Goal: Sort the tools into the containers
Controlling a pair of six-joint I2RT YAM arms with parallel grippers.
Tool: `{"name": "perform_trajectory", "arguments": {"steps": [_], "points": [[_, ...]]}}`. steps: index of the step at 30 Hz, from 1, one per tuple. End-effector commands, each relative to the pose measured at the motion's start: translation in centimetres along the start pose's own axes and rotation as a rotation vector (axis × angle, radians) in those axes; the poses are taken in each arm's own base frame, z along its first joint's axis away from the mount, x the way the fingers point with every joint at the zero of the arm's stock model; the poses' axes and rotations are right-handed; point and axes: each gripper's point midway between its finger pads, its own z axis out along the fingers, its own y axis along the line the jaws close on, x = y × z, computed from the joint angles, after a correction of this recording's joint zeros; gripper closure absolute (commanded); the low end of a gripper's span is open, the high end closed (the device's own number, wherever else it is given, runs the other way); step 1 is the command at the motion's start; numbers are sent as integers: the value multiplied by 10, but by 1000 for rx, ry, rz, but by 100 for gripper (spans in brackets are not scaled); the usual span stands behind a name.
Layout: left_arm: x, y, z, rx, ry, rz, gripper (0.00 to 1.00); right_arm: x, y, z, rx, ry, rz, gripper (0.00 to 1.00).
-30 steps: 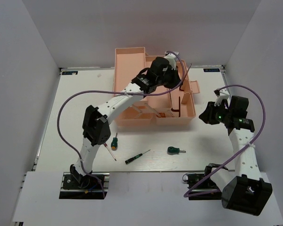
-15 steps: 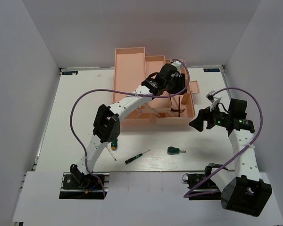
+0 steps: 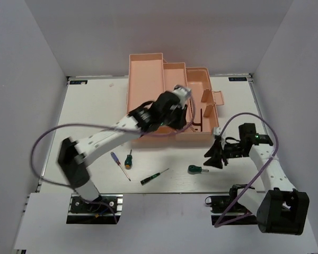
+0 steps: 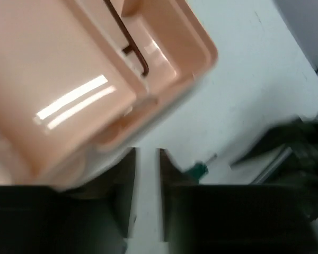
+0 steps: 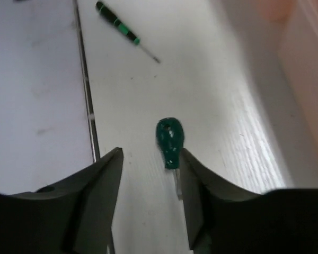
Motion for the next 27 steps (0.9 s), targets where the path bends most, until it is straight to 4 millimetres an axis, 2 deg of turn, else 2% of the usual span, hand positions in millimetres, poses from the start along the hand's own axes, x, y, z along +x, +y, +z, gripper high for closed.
{"name": "perform_trajectory", "arguments": {"steps": [1, 2, 3, 4, 5, 6, 7, 8, 9, 10, 11, 13, 14, 16, 18, 23, 27], "points": [[48, 17, -75, -64, 13, 59, 59, 36, 23, 19, -84, 94, -59, 45], [55, 18, -95, -52, 3, 54, 53, 44, 13, 22, -40, 132, -74, 39], [74, 25, -100, -67, 40, 35, 51, 43, -2, 22, 31, 151, -170, 36], [116, 36, -101, -94, 137, 42, 49, 55, -4, 30, 43, 189, -186, 33], [131, 35, -105, -89, 158, 40, 45, 60, -5, 31, 60, 205, -167, 31], [136, 41, -116, -99, 146, 16, 45, 65, -11, 32, 76, 242, -161, 31], [162, 49, -117, -131, 181, -26, 45, 67, -18, 35, 100, 271, -186, 31], [168, 60, -121, -181, 171, -48, 44, 71, -19, 37, 111, 287, -156, 29], [175, 65, -125, -209, 171, -71, 35, 71, -32, 39, 160, 306, -205, 29], [187, 75, -132, -262, 169, -138, 35, 73, -34, 42, 172, 314, -184, 29], [189, 84, -133, -302, 149, -157, 35, 74, -32, 46, 162, 324, -184, 27], [200, 98, -139, -373, 131, -218, 34, 73, -43, 48, 199, 352, -190, 26], [202, 103, -140, -392, 120, -235, 28, 71, -43, 52, 194, 358, -202, 26], [213, 114, -140, -443, 113, -251, 27, 71, -50, 53, 215, 377, -212, 26], [219, 126, -143, -489, 90, -263, 24, 76, -45, 61, 168, 399, -210, 24], [219, 134, -139, -523, 48, -267, 23, 90, -29, 71, 63, 451, -214, 24], [218, 141, -128, -556, 30, -226, 20, 99, -21, 78, 5, 497, -229, 40]]}}
